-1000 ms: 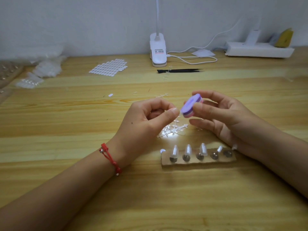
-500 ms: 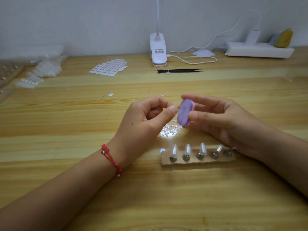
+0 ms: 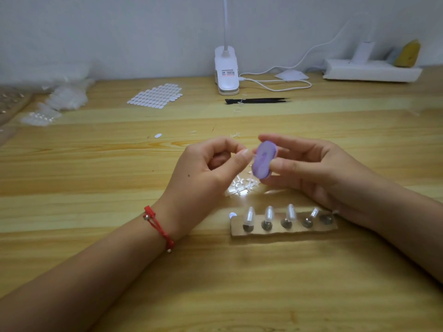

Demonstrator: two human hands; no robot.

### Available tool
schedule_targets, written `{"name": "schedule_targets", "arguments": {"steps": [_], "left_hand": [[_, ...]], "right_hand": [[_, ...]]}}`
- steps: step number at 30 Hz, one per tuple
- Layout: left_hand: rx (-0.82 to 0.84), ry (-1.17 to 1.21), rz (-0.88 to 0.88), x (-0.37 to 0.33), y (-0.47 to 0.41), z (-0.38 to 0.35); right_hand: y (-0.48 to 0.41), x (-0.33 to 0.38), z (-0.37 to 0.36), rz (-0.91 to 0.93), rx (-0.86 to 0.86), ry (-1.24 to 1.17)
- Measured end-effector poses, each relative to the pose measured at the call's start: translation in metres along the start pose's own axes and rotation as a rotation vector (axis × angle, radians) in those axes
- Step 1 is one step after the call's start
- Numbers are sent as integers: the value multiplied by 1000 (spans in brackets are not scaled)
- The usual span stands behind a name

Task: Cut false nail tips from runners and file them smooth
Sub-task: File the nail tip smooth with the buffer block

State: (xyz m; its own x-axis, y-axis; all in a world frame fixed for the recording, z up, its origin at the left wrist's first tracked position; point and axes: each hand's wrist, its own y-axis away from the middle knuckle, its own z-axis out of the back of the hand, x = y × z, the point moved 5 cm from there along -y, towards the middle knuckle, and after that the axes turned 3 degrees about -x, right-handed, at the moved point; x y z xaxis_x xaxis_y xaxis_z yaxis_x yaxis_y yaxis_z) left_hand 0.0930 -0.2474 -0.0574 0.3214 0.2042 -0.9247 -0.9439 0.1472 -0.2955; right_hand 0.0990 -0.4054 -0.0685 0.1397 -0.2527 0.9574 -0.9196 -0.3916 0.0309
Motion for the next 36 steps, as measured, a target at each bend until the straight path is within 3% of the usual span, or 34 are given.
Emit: {"name": "schedule_targets", "arguments": {"steps": [5, 9, 12, 24, 28, 31, 36], "left_hand": [[46, -17, 14, 0, 0, -3], [-3, -16, 12, -1, -1, 0], [30, -36, 4, -1, 0, -3], [-41, -31, -3, -1, 0, 2], [-15, -60, -16, -1, 0, 0], [-54, -59, -12, 0, -1, 3], [-64, -35, -6, 1, -1, 3]], "right_hand": [[-1, 1, 3, 16, -42, -38], [1, 0, -2, -4, 10, 83], [-1, 1, 3, 12, -42, -30], [2, 0, -3, -28, 16, 109], [1, 1, 0, 0, -22, 36], [3, 0, -4, -23, 36, 131], [0, 1, 0, 1, -10, 44]]}}
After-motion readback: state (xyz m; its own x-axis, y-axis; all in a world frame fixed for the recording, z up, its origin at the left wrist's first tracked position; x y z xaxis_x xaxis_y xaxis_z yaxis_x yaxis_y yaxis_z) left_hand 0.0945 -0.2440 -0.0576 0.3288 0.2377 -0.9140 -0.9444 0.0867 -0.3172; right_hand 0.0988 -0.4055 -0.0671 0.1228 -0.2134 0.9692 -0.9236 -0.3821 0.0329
